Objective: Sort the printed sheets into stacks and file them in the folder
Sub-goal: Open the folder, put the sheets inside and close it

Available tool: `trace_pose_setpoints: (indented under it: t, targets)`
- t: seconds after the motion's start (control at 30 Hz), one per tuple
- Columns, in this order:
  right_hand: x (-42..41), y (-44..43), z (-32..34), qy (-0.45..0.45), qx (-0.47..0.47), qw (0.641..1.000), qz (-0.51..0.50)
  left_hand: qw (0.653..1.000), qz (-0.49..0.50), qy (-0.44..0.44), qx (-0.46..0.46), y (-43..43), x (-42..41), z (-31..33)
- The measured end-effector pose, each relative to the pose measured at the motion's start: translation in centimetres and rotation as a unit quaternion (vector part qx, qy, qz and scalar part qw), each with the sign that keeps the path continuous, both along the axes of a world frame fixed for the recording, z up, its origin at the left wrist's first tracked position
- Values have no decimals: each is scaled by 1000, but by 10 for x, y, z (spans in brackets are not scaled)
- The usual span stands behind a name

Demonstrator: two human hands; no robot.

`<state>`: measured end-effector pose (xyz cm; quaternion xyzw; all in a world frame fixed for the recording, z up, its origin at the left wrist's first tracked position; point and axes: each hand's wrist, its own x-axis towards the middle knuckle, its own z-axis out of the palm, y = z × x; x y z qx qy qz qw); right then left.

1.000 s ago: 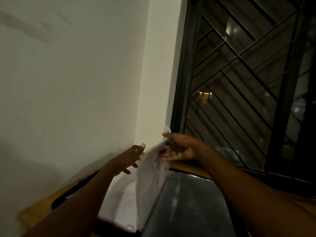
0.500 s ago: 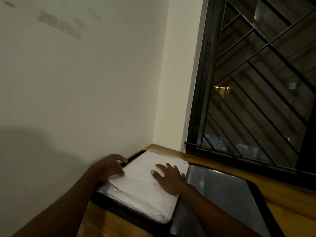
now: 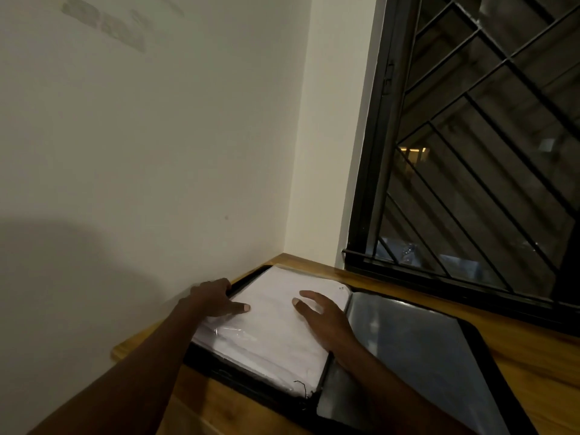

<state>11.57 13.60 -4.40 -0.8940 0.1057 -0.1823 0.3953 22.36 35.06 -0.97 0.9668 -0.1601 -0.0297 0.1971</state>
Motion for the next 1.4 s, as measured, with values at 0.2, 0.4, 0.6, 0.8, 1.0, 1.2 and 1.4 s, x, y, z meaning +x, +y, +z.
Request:
trace_pose_setpoints:
  t: [0.2, 0.4, 0.6, 0.8, 1.0, 1.2, 1.4]
  targets:
    - [-15, -20, -6, 74, -88, 993, -27, 998, -2, 41, -42, -13, -2, -1]
    - [-22, -34, -11, 54, -128, 990, -24, 992, 20, 81, -99, -31, 2, 3]
    - [-26, -32, -2, 46, -87, 995, -4, 980, 21, 80, -183, -39, -10, 32]
    - [-41, -33, 38, -39, 19, 999, -27, 977, -22, 12, -210, -52, -33, 111]
    - [-63, -32, 88, -90, 88, 992, 6, 982, -94, -11, -164, -91, -88, 178]
    - [-122, -37, 143, -77, 231, 969, 45, 976, -151, 13, -157, -140, -148, 219]
    - [-177, -69, 171, -101, 305, 946, 40, 938, -237, 98, -232, -198, -207, 221]
